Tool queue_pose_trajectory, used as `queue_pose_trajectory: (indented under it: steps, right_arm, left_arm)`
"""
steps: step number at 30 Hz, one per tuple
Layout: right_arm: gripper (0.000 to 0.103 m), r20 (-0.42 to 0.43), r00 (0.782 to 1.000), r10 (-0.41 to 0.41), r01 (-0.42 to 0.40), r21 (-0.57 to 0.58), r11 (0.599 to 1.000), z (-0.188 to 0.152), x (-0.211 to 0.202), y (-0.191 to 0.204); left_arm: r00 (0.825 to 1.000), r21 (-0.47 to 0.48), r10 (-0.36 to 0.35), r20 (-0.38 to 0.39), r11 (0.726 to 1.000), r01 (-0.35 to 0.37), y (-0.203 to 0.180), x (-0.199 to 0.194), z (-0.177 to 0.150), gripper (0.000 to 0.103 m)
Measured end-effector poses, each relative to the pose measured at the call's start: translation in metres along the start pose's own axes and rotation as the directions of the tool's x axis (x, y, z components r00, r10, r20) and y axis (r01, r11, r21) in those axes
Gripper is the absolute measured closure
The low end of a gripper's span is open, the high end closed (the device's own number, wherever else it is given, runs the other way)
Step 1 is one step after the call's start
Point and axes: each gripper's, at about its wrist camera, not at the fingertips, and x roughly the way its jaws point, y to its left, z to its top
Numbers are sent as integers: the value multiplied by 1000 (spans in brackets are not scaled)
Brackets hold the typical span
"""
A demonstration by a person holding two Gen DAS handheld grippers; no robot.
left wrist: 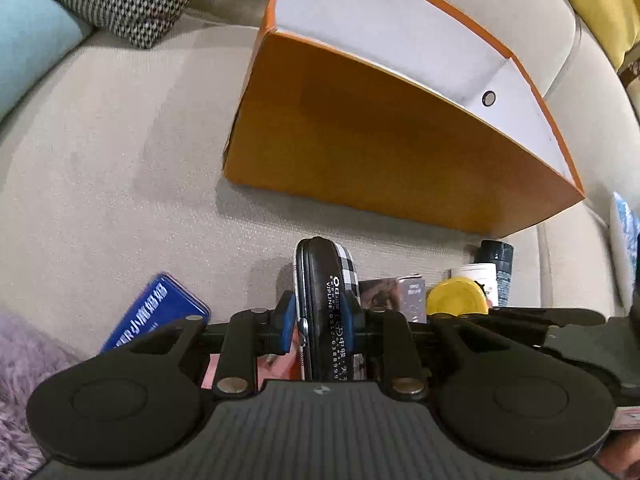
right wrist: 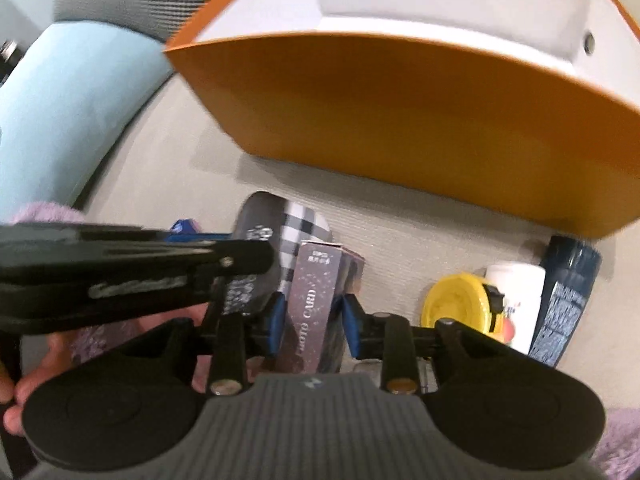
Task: Organize rigid objects
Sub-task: 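Lift the plaid tin and photo card box and carry both over the orange box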
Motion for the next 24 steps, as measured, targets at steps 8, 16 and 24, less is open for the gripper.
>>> queue_pose_trajectory:
  steps: [8, 16, 24]
  right_arm:
    - [76, 37, 999, -22, 21, 21, 1000, -10, 5, -1]
    - [79, 87, 996, -18, 15, 32, 999, -25, -31, -2]
    - [79, 259, 966, -6, 24, -64, 998, -6, -103, 13]
  left_arm:
    - [997, -63, -68, 19, 996, 69, 2, 2, -12, 82]
    - [995, 5, -46, 86, 999, 45, -8, -28, -14, 84]
    - [979, 99, -86, 186, 993, 69, -27, -92, 19, 85]
